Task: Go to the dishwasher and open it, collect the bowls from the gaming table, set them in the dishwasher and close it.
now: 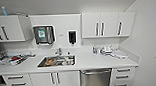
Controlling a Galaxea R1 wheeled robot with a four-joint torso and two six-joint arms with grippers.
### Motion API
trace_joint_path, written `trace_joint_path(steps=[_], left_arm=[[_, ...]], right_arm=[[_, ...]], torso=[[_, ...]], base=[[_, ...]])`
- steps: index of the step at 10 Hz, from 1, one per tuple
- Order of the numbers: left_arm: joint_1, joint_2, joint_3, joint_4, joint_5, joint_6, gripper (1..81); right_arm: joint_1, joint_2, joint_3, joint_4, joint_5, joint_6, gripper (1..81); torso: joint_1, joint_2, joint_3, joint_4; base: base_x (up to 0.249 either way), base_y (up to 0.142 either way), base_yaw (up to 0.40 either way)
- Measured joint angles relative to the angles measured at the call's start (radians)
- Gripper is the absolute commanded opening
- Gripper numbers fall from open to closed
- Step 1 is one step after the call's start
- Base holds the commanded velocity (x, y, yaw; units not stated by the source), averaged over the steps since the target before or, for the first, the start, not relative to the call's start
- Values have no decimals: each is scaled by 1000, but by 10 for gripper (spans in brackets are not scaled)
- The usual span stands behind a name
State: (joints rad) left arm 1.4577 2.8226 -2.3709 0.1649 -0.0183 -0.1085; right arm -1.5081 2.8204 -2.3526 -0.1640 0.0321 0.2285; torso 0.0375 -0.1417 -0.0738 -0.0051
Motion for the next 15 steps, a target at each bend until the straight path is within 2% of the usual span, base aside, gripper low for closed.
trace_joint_path(steps=[15], left_arm=[[-9, 1, 0, 0, -3, 0, 811]], right_arm=[[7, 0, 0, 0, 1, 0, 811]], torso=[[0, 0, 0, 0]], base=[[106, 0, 0]])
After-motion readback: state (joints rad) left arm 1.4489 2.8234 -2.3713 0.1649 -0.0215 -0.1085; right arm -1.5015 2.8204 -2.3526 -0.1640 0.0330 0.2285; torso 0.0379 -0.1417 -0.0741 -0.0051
